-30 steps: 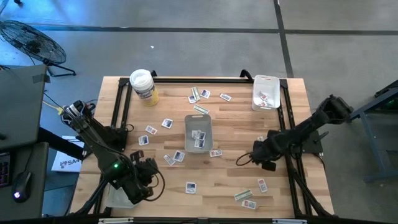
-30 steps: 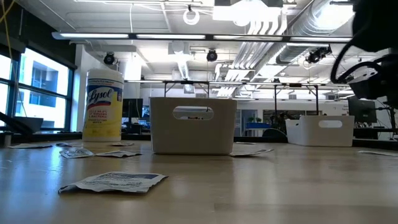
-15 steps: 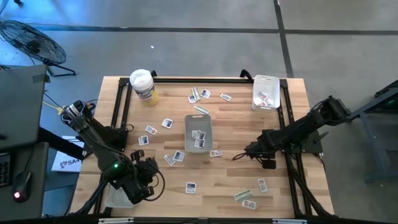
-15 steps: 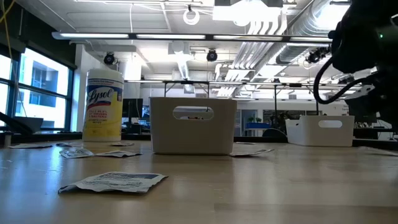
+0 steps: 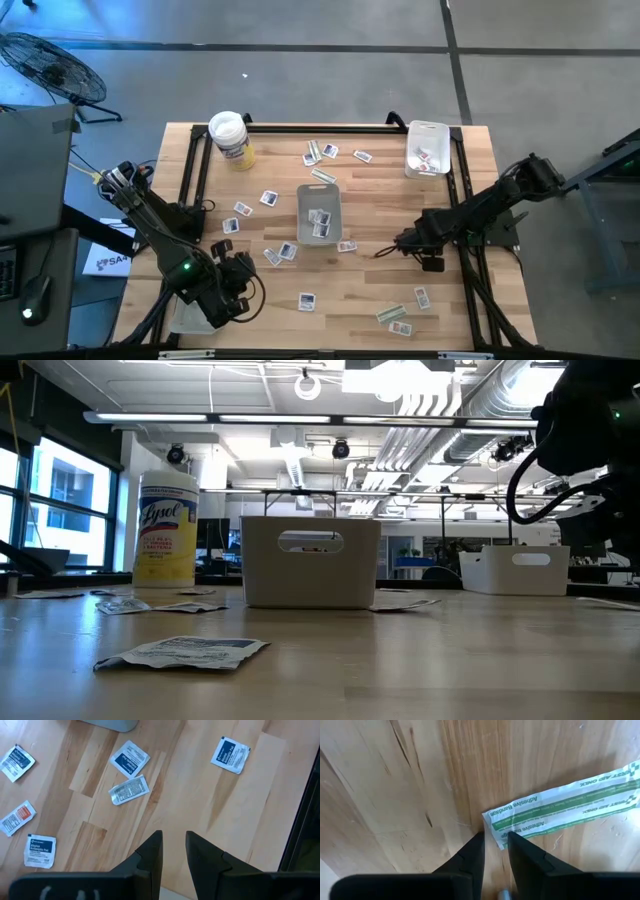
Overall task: Pick & Place First Aid Supplies
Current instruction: Put the green pad into the bottom gray bin
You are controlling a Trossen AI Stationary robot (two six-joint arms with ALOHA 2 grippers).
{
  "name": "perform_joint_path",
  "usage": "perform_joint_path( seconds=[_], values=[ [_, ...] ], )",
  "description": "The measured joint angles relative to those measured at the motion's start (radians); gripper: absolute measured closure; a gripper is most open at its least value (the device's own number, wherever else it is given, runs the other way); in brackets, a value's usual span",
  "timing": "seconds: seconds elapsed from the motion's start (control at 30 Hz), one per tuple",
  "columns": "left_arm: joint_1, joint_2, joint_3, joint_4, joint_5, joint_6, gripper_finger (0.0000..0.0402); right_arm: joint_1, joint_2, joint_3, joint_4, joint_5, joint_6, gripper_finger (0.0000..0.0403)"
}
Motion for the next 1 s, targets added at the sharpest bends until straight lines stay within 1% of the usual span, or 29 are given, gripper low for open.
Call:
perform_joint_path(
  seconds=[0.13, 0.3, 0.43, 0.53, 0.6, 0.7, 0.87, 1.0],
  values=[
    [0.0, 0.0, 0.0, 0.0, -0.001, 0.0, 0.0318, 0.0, 0.0, -0.001, 0.01, -0.002, 0.017, 0.0348],
    [0.0, 0.0, 0.0, 0.0, -0.005, 0.0, 0.0318, 0.0, 0.0, -0.001, 0.015, -0.012, 0.052, 0.0394],
    [0.0, 0.0, 0.0, 0.002, -0.041, 0.006, 0.0318, 0.0, 0.001, 0.005, 0.017, -0.019, 0.073, 0.0397],
    [0.0, 0.0, 0.0, 0.015, -0.102, 0.06, 0.0318, 0.002, 0.006, 0.038, 0.006, 0.003, 0.107, 0.0401],
    [0.0, 0.0, -0.001, 0.033, -0.148, 0.114, 0.0318, 0.012, 0.005, 0.074, 0.012, 0.007, 0.131, 0.0401],
    [0.0, 0.0, -0.002, 0.101, -0.192, 0.236, 0.0318, 0.032, 0.005, 0.13, 0.024, -0.001, 0.163, 0.04],
    [0.0, 0.005, -0.058, 0.296, -0.251, 0.494, 0.0318, 0.074, 0.004, 0.237, 0.032, -0.011, 0.238, 0.0401],
    [0.019, 0.029, -0.102, 0.441, -0.282, 0.66, 0.0318, 0.111, 0.004, 0.304, 0.074, -0.013, 0.291, 0.0401]
  ],
)
